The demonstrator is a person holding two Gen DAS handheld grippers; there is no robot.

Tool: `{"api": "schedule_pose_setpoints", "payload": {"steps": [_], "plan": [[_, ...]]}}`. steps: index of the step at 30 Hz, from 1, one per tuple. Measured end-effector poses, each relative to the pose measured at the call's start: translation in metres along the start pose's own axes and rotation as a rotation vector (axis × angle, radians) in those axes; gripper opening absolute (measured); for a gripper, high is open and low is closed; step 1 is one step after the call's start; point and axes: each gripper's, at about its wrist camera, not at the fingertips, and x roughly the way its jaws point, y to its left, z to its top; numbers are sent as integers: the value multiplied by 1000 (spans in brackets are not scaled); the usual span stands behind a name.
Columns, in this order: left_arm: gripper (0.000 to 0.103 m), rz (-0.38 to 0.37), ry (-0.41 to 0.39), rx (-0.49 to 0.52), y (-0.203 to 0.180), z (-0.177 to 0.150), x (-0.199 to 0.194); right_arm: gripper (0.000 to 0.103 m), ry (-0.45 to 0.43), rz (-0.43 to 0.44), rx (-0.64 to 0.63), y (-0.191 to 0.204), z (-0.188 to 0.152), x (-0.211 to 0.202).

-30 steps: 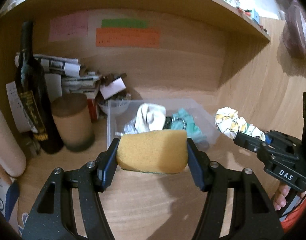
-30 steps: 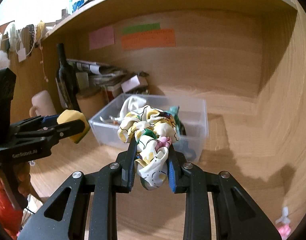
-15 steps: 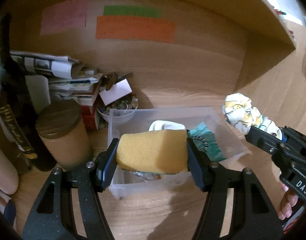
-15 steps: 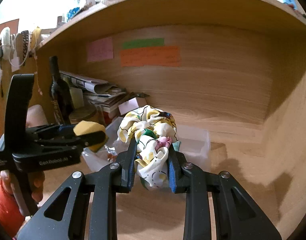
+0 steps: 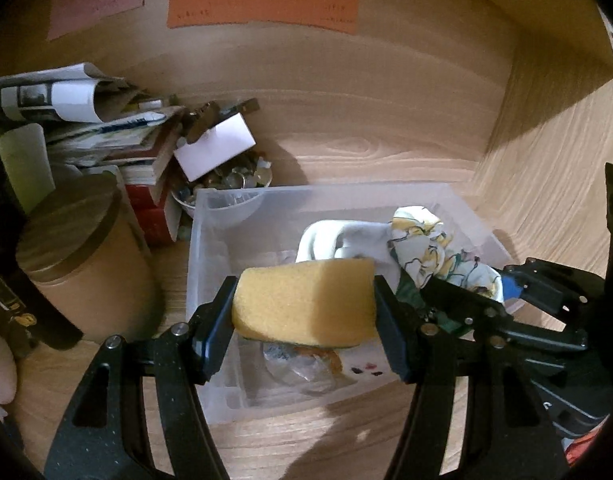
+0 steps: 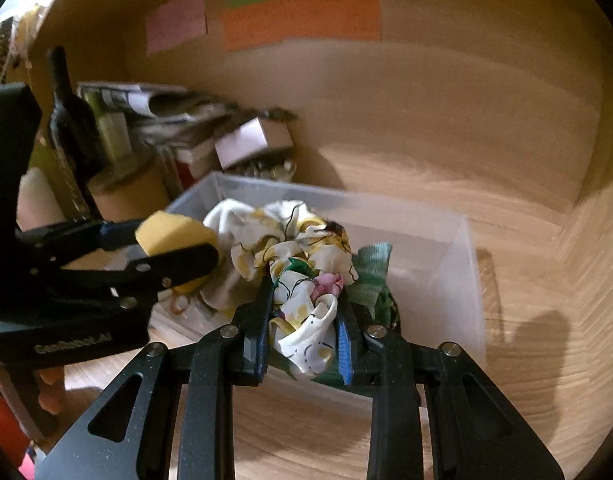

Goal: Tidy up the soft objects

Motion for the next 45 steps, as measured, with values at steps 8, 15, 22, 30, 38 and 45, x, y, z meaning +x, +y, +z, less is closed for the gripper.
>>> {"api": "schedule_pose_setpoints", "payload": {"steps": [8, 15, 22, 30, 38, 45], "plan": [[69, -8, 40, -1, 4, -3, 9, 39, 31, -33, -11, -2, -3, 6], [78, -19, 23, -10, 7, -4, -2, 58, 25, -33, -3, -5, -2, 1], [84, -9, -33, 5, 5, -7, -28, 78, -35, -56, -27, -3, -3, -23], [85, 16, -184, 52, -9, -9, -87, 78, -149, -59, -36, 4, -1, -70], [95, 15, -312, 41, -11, -14, -136, 83, -288, -59, -31, 8, 0, -126], [102, 49, -404, 62, -18, -28, -170, 87, -364, -61, -38, 14, -4, -154]]}}
